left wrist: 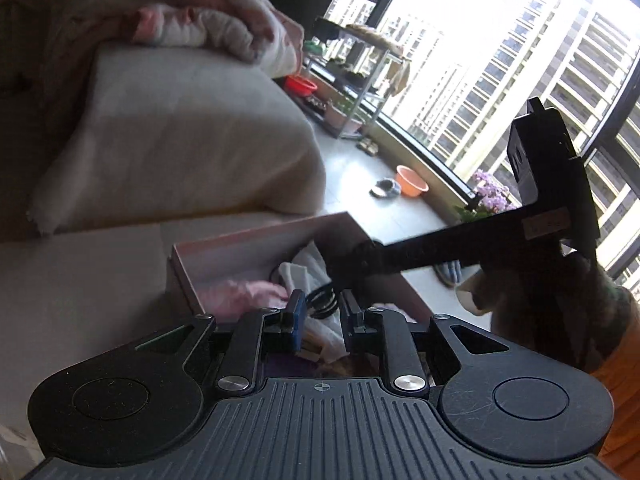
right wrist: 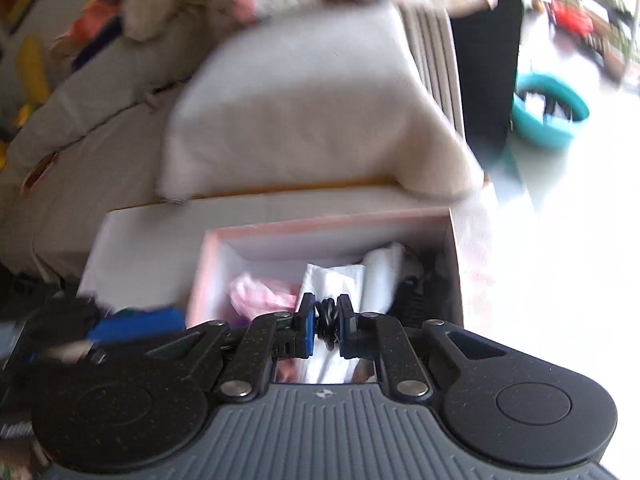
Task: Organize soft objects
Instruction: 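Carry the white clip and USB cable into the pink box and open both tools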
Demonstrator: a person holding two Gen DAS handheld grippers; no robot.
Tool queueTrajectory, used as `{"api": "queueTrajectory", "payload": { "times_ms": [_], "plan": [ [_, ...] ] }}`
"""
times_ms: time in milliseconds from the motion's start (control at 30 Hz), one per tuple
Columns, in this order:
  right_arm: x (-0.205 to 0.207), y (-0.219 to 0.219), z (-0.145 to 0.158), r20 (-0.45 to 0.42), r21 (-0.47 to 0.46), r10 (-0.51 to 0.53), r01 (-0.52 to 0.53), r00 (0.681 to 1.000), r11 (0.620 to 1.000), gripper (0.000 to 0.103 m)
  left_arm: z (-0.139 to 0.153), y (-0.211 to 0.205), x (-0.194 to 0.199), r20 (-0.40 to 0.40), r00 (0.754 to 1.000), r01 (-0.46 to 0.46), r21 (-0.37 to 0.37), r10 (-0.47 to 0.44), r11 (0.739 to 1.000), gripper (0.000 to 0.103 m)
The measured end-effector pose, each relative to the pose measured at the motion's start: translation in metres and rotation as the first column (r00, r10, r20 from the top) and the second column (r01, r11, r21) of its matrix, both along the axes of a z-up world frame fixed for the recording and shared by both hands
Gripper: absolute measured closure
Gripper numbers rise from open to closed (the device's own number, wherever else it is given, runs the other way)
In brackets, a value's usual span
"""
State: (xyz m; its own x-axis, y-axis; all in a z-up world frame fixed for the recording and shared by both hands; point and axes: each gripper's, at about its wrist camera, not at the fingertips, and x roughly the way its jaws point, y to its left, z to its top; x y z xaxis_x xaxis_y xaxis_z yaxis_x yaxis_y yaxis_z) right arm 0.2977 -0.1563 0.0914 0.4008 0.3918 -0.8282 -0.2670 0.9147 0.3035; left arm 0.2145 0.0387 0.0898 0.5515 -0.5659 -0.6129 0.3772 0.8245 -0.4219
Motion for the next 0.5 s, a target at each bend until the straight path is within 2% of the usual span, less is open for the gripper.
{"api": "queueTrajectory", "payload": {
  "times_ms": [33,133,267,333,400,500],
  "plan": [
    [0.002,-0.004,-0.005,0.029,0.026,-0.015,0.014,0.999,1.0,0.091,-0.003,0.0,0.001,-0.002,1.0,-0.001,0.012,0.001,1.0,0.082],
    [0.009,-0.008,-0.012,0.026,0.074,-0.023,0.021,0.999,0.997,0.09,-0.006,0.001,-0.008,0.037,0.999,0.001,0.041,-0.003,0.999,0.082],
    [0.015,-0.005,-0.032,-0.043,0.089,-0.022,0.026,0.999,0.996,0.09,0.006,0.003,-0.049,0.119,0.993,0.01,0.038,-0.015,0.999,0.082],
    [0.008,-0.006,-0.037,-0.006,0.068,-0.044,0.044,0.999,0.997,0.082,0.009,0.01,-0.074,0.163,0.986,-0.026,0.028,0.021,0.999,0.082],
    [-0.009,-0.007,-0.028,0.08,0.043,-0.042,0.039,0.996,0.998,0.063,0.009,0.019,-0.105,0.188,0.98,-0.072,0.035,0.064,0.997,0.082],
    [-0.049,-0.013,0.001,0.229,0.034,-0.029,0.021,0.973,0.999,0.051,-0.005,0.031,-0.147,0.191,0.976,-0.128,0.108,0.106,0.986,0.082]
  ]
}}
